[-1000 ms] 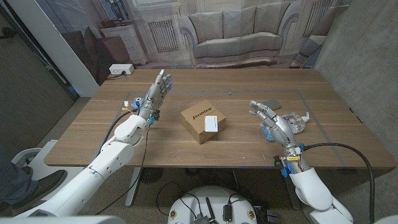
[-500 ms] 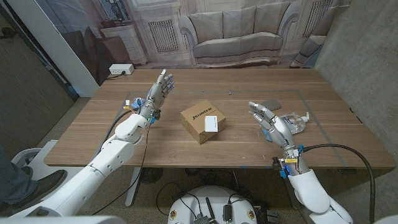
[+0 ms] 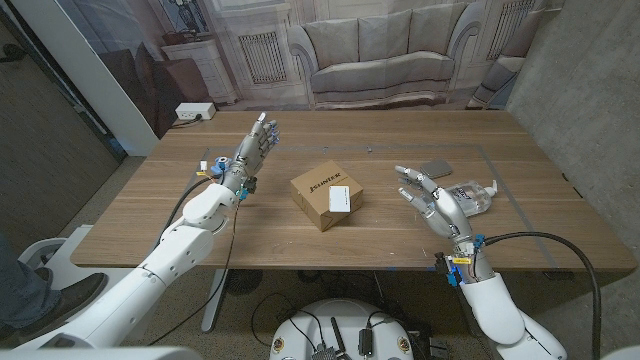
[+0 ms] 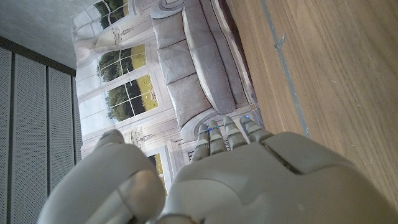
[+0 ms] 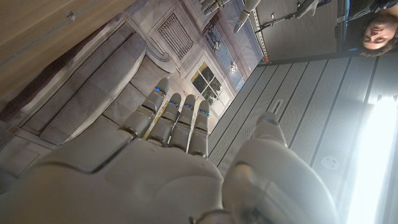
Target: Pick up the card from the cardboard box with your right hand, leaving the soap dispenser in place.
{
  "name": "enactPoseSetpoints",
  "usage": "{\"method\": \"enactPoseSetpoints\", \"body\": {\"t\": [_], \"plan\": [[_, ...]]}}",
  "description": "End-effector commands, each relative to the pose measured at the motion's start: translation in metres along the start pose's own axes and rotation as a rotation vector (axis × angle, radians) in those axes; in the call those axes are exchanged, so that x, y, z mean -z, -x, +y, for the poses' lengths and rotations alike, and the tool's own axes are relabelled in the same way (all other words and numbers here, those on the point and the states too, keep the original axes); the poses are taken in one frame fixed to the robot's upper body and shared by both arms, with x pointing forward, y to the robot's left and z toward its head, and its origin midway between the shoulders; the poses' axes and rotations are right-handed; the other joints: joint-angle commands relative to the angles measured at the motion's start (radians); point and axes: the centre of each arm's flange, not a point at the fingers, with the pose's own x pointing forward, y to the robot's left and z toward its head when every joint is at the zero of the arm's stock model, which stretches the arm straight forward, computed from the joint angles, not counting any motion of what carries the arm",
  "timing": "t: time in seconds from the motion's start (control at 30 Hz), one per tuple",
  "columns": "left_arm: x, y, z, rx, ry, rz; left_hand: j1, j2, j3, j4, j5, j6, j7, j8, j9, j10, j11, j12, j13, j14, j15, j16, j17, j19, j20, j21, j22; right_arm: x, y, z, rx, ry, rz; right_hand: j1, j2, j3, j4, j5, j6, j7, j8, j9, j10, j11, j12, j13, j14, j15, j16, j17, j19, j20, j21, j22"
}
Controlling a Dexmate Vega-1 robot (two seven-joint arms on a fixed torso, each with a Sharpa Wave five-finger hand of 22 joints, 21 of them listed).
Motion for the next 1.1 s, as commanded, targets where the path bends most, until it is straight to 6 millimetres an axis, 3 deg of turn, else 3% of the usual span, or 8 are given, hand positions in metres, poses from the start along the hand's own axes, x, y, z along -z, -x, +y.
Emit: {"method": "enactPoseSetpoints", "body": {"t": [0.03,0.23,0.87,1.03,1.1], "plan": [[-0.003,-0.001,0.003,-0.002,-0.004,-0.004,0.005,0.002,-0.005,0.004,-0.004,0.011,0.0,-0.003,0.002,0.008,-0.004,-0.001,0.002,0.008,-0.003,0.001,0.001,0.001,-0.078,0.001,0.002,-0.001,-0.002,0.003,0.017,0.1,-0.028,0.014,0.002,0.0,-0.006,0.001,-0.003,-0.008,-0.004,0.004,0.005,-0.004,0.004,0.005,0.006,-0.071,-0.003,0.003,0.006,-0.071,-0.008,0.001],[-0.005,-0.002,0.002,-0.001,-0.008,-0.003,0.005,0.003,-0.006,0.004,-0.004,0.012,0.0,-0.003,0.002,0.007,-0.007,-0.001,0.002,0.007,-0.004,0.001,0.001,0.001,-0.077,0.001,0.002,-0.001,-0.002,0.002,0.028,0.134,-0.039,0.019,0.0,0.0,-0.006,0.004,-0.01,-0.02,-0.01,0.005,0.013,-0.03,0.004,0.005,0.01,-0.074,-0.005,0.003,0.004,-0.071,-0.015,0.002],[-0.015,0.004,0.003,-0.006,-0.027,-0.004,0.004,0.004,-0.01,0.005,-0.005,0.014,-0.002,-0.003,0.002,0.008,-0.006,-0.002,0.002,0.007,-0.005,0.0,0.002,-0.002,-0.069,0.0,0.002,-0.002,-0.001,0.003,0.024,0.208,-0.049,0.06,-0.012,0.009,-0.022,0.014,0.011,-0.047,-0.007,0.005,0.03,-0.053,0.004,0.006,0.023,-0.083,-0.008,0.002,0.003,-0.07,-0.03,0.002],[-0.016,0.006,0.004,-0.01,-0.028,-0.003,0.004,0.005,-0.012,0.006,-0.006,0.014,-0.002,-0.004,0.002,0.008,-0.004,-0.003,0.002,0.007,-0.006,0.0,0.002,-0.002,-0.066,-0.001,0.003,-0.004,0.0,0.005,0.029,0.243,-0.06,0.104,-0.027,0.017,-0.035,0.028,0.013,-0.053,-0.008,0.005,0.033,-0.075,0.002,0.007,0.027,-0.087,-0.011,0.002,0.005,-0.071,-0.039,0.002],[-0.016,0.006,0.005,-0.01,-0.027,-0.002,0.003,0.005,-0.013,0.006,-0.006,0.015,-0.003,-0.004,0.002,0.009,-0.005,-0.003,0.002,0.007,-0.005,0.0,0.002,-0.002,-0.066,-0.001,0.003,-0.004,0.0,0.005,0.03,0.253,-0.063,0.119,-0.031,0.02,-0.037,0.033,0.015,-0.06,-0.008,0.006,0.041,-0.073,0.005,0.007,0.029,-0.089,-0.011,0.002,0.006,-0.071,-0.042,0.002]]}}
